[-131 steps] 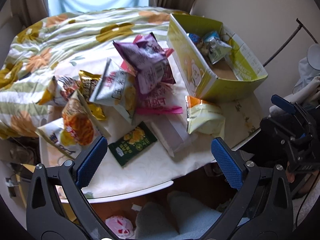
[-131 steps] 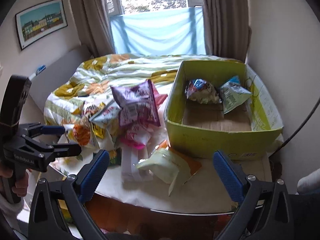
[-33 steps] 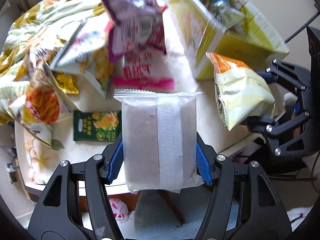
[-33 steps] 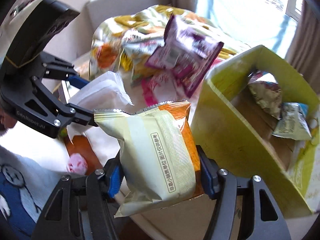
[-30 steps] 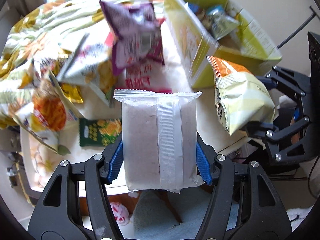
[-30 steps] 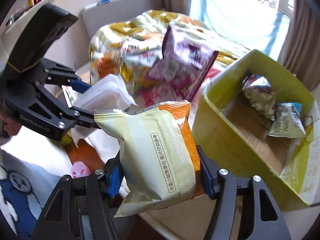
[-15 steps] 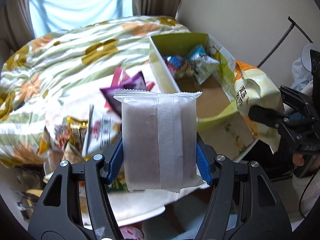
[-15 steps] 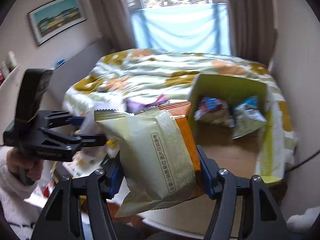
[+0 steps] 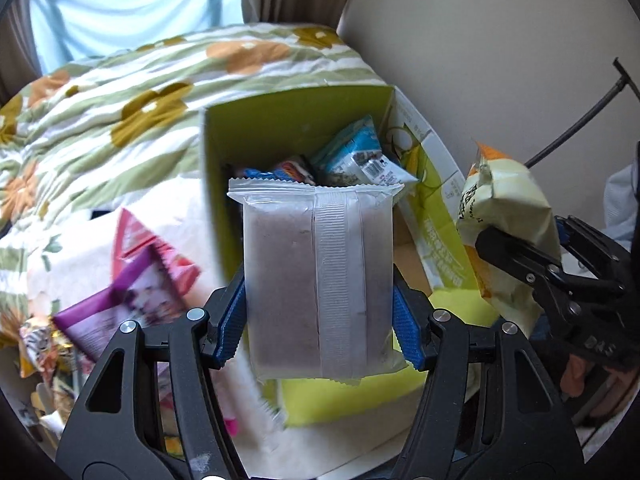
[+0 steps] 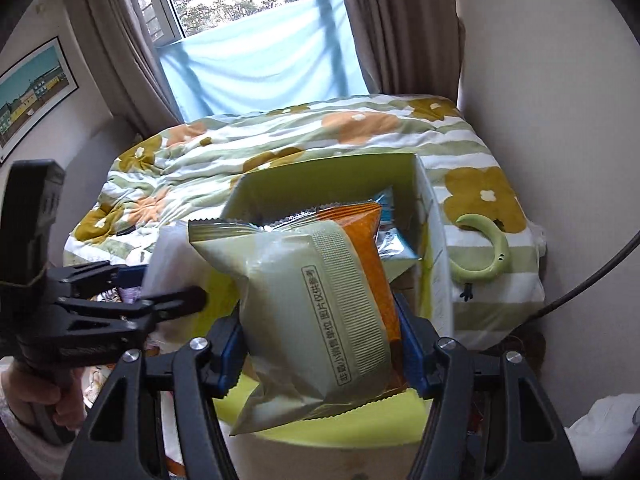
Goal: Organize snacks
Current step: 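Lower both packets into the yellow box and open both grippers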
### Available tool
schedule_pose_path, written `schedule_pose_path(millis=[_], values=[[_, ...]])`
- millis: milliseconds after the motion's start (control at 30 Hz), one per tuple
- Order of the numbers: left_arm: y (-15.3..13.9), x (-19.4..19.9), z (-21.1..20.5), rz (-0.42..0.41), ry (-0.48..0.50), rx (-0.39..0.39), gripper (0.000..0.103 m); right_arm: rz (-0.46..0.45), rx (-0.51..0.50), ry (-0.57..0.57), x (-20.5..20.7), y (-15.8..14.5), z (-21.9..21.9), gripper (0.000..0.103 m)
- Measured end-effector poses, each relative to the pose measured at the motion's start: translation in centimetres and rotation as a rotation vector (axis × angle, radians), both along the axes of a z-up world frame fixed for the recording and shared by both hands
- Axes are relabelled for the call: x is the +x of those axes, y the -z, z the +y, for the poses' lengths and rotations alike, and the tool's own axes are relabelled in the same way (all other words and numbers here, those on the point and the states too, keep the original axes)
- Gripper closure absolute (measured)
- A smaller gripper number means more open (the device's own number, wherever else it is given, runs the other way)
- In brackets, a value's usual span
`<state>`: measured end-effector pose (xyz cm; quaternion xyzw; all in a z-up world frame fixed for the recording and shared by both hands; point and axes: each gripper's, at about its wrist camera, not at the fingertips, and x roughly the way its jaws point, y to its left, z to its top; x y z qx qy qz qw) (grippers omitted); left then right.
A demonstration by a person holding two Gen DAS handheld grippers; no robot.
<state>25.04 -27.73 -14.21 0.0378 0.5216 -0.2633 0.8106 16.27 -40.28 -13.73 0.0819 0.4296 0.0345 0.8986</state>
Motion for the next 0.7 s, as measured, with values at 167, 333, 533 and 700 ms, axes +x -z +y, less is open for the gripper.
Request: schedule_pose_path(millis=[167, 333, 533, 700], values=[[3.2, 1.4, -3.3, 0.054, -0.019, 0.049, 0.043, 0.048, -0.034, 0.018, 1.6, 1.4, -1.7, 0.043], [4.6, 1.7, -3.5, 0.043, -0.057, 0.127, 0.005, 0.082, -0.031, 0.005, 2.5, 2.5, -2.3, 0.043], [3.2, 0.2, -1.3, -0.025, -0.051, 0.157, 0.000, 0.083, -0.061, 0.007, 2.4, 2.8, -1.8, 0.043], [1.7, -1.7, 1.3, -0.050, -0.080, 0.113, 0.000, 0.074, -0.029, 0.001, 2.6, 2.2, -0.7, 0.043]])
